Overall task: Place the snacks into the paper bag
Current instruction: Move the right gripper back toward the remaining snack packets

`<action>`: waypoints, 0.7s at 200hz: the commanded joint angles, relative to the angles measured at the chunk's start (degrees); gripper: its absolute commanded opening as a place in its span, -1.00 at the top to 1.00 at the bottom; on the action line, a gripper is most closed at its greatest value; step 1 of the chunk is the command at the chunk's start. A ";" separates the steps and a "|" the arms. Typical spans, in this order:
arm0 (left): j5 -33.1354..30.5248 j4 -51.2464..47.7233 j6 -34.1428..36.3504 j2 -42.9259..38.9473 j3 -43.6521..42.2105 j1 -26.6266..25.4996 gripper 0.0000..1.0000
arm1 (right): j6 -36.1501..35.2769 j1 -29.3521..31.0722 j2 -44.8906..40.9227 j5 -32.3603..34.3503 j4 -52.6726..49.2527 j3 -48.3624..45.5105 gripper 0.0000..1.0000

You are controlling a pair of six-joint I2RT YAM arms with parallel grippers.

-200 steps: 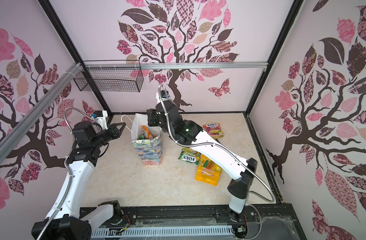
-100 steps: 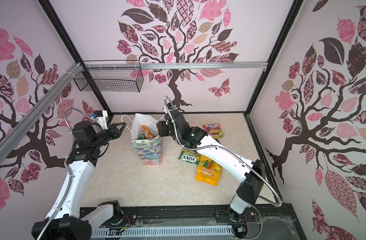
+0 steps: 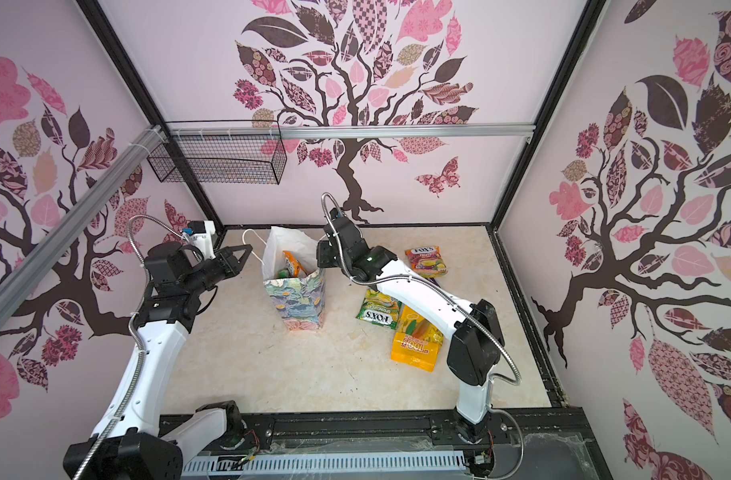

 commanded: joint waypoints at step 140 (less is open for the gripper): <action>3.45 4.05 1.63 -0.60 -0.20 -1.59 0.87 | -4.27 -0.17 -7.26 2.08 -4.17 2.48 1.00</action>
